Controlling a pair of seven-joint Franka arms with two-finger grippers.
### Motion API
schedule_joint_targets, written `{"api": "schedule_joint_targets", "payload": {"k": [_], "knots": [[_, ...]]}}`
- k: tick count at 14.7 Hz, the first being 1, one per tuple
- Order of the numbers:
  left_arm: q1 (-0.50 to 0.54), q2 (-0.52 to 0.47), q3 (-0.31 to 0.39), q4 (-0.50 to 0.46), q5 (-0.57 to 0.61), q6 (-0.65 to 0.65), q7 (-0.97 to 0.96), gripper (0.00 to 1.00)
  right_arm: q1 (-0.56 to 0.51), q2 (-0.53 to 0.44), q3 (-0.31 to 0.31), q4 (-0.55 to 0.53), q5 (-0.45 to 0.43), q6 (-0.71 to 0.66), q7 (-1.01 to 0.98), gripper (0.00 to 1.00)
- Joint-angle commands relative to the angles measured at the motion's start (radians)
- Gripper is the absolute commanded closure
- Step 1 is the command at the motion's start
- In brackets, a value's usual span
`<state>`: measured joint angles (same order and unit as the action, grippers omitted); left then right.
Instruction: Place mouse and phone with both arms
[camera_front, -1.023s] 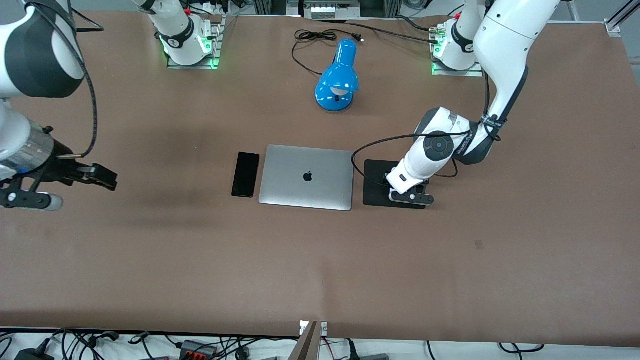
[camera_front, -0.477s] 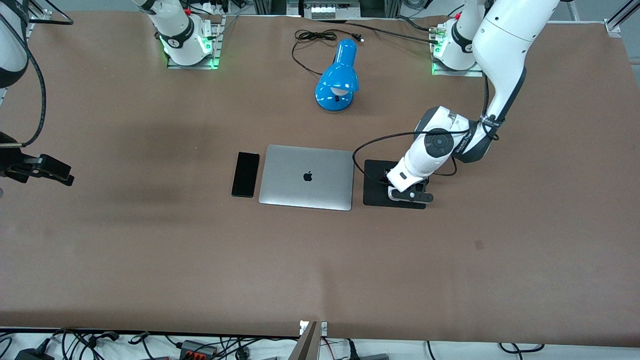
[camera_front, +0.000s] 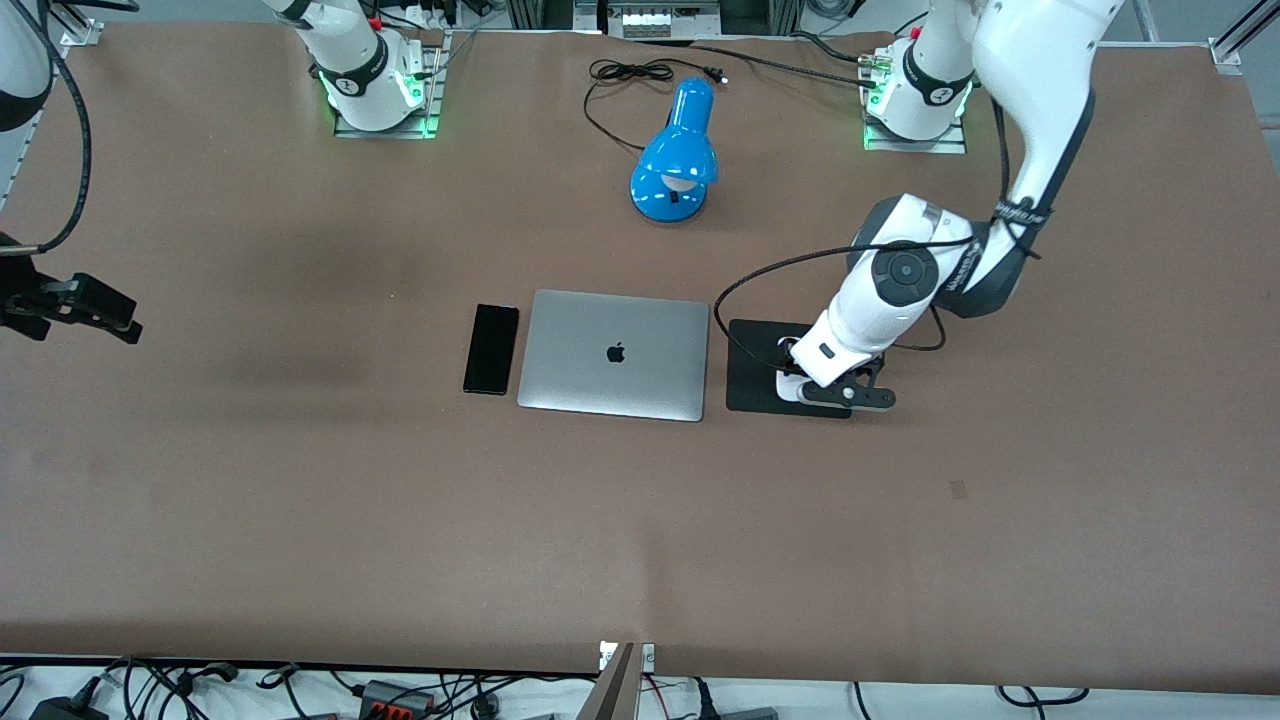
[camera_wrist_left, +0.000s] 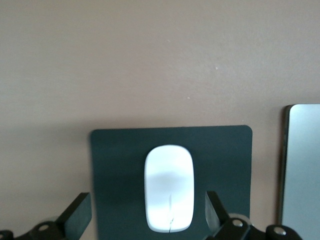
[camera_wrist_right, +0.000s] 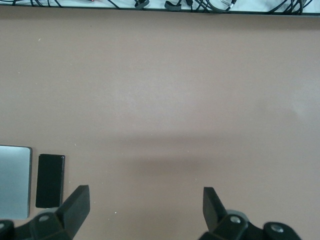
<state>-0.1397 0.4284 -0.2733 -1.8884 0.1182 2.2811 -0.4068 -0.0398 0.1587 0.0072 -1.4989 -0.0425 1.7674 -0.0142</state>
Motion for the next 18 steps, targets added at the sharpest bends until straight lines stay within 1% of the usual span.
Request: {"api": "schedule_joint_targets", "payload": {"k": [1,3,5,7,8,9,11,14,16,17,18], "knots": [[0.009,-0.016,0.006,0.191,0.024,-0.274,0.041,0.0,-0.003,-0.148,-0.003,-0.217,0.003,0.076,-0.026,0.0],[0.043,-0.016,0.005,0.309,0.024,-0.433,0.107,0.0,-0.005,-0.156,-0.003,-0.228,0.004,0.061,-0.026,0.0],[0.078,-0.02,0.005,0.408,0.024,-0.559,0.184,0.0,-0.003,-0.166,-0.003,-0.227,0.004,0.012,-0.026,0.0],[0.112,-0.046,0.003,0.481,0.024,-0.659,0.232,0.0,-0.003,-0.169,-0.003,-0.207,0.004,-0.061,-0.026,0.0],[0.133,-0.074,-0.004,0.503,0.023,-0.725,0.273,0.0,-0.005,-0.169,-0.003,-0.193,0.006,-0.09,-0.026,0.0],[0.15,-0.107,-0.004,0.508,0.012,-0.779,0.299,0.0,-0.005,-0.169,-0.004,-0.181,0.006,-0.101,-0.026,0.0],[0.175,-0.155,0.002,0.509,0.012,-0.802,0.307,0.0,-0.008,-0.166,-0.006,-0.149,0.013,-0.129,-0.024,0.0],[0.213,-0.158,-0.003,0.517,0.008,-0.853,0.35,0.0,-0.005,-0.166,-0.003,-0.144,0.015,-0.129,-0.023,0.0],[0.21,-0.164,0.011,0.592,-0.018,-0.916,0.37,0.0,-0.003,-0.162,-0.003,-0.144,0.015,-0.129,-0.024,0.0],[0.191,-0.195,0.041,0.591,-0.044,-0.939,0.375,0.0,-0.002,-0.162,-0.001,-0.144,0.015,-0.129,-0.026,0.0],[0.131,-0.238,0.128,0.533,-0.063,-0.939,0.379,0.0,0.0,-0.162,0.0,-0.144,0.015,-0.129,-0.026,0.0]]}}
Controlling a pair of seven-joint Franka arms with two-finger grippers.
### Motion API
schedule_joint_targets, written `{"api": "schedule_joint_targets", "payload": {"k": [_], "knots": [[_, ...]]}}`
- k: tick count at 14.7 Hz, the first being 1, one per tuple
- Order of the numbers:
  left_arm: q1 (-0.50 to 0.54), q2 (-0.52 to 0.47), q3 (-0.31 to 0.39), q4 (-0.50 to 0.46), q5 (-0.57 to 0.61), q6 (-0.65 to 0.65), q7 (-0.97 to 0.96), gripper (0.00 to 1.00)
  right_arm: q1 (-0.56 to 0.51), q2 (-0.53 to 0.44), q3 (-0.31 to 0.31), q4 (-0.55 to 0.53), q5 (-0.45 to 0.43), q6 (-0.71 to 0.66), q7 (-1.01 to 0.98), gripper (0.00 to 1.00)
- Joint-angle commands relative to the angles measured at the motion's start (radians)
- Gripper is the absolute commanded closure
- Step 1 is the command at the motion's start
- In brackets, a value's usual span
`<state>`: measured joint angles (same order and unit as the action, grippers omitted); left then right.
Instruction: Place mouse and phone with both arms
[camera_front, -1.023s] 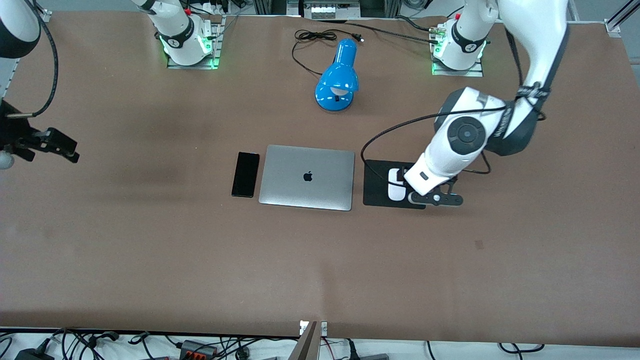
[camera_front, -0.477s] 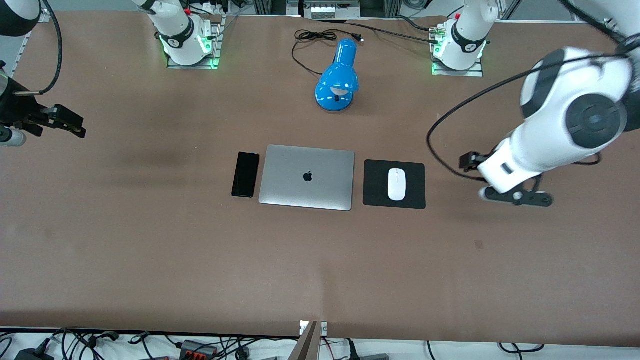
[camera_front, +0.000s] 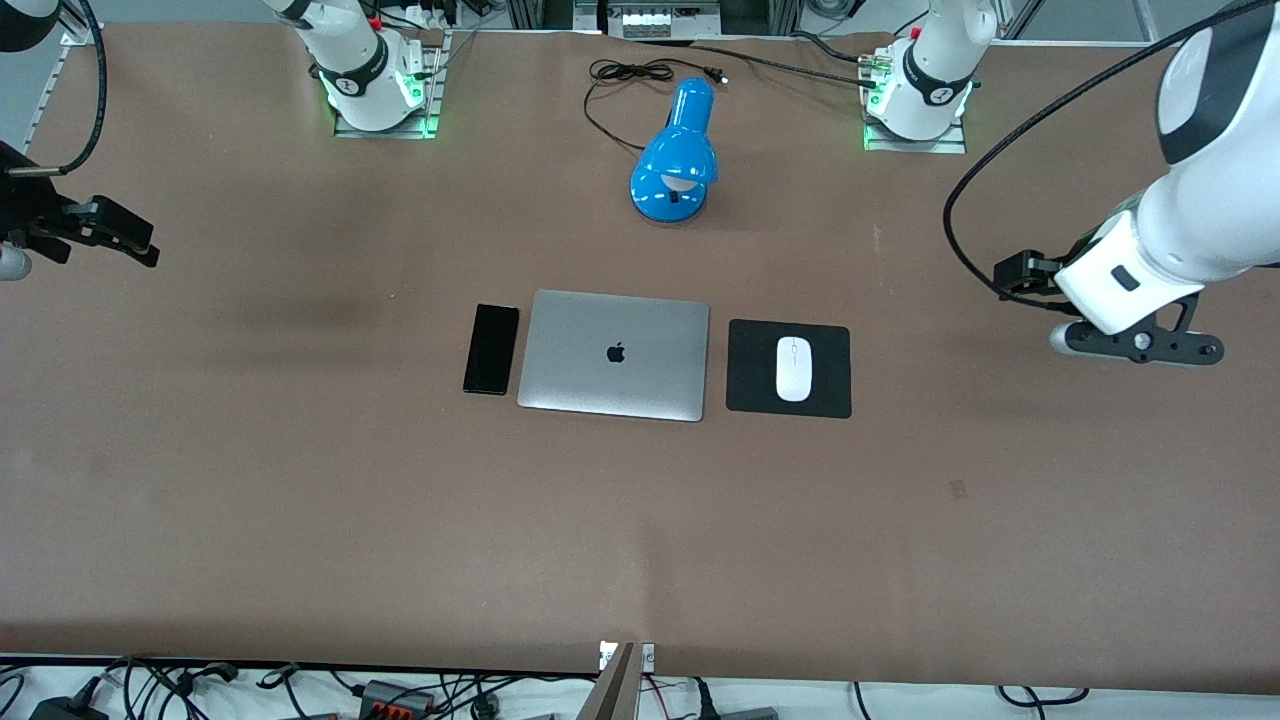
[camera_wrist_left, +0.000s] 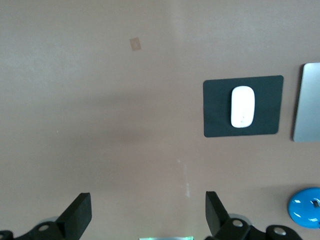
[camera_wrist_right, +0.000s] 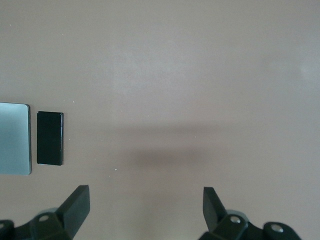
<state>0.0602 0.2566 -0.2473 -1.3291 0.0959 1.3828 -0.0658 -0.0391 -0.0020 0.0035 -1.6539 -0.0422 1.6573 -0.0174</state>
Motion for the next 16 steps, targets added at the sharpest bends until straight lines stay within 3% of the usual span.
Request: {"api": "schedule_joint_targets", "payload": {"k": [1,4,6,10,16], "knots": [[-0.11,-0.101,0.17,-0.092,-0.073,-0.024,0.052,0.0,-0.001,-0.001,0.006,0.01,0.016,-0.019,-0.021,0.0],[-0.126,-0.294,0.198,-0.345,-0.101,0.239,0.06,0.0,-0.001,-0.001,0.006,0.011,0.016,-0.019,-0.022,0.0],[-0.115,-0.332,0.204,-0.4,-0.104,0.291,0.072,0.0,-0.001,-0.003,0.007,0.011,0.016,-0.019,-0.022,0.0],[-0.108,-0.311,0.212,-0.371,-0.131,0.257,0.073,0.0,0.038,-0.001,-0.042,0.011,0.015,-0.005,-0.022,0.0],[-0.1,-0.297,0.198,-0.338,-0.117,0.248,0.064,0.0,0.031,-0.003,-0.043,0.002,0.018,-0.01,-0.044,0.0]]}}
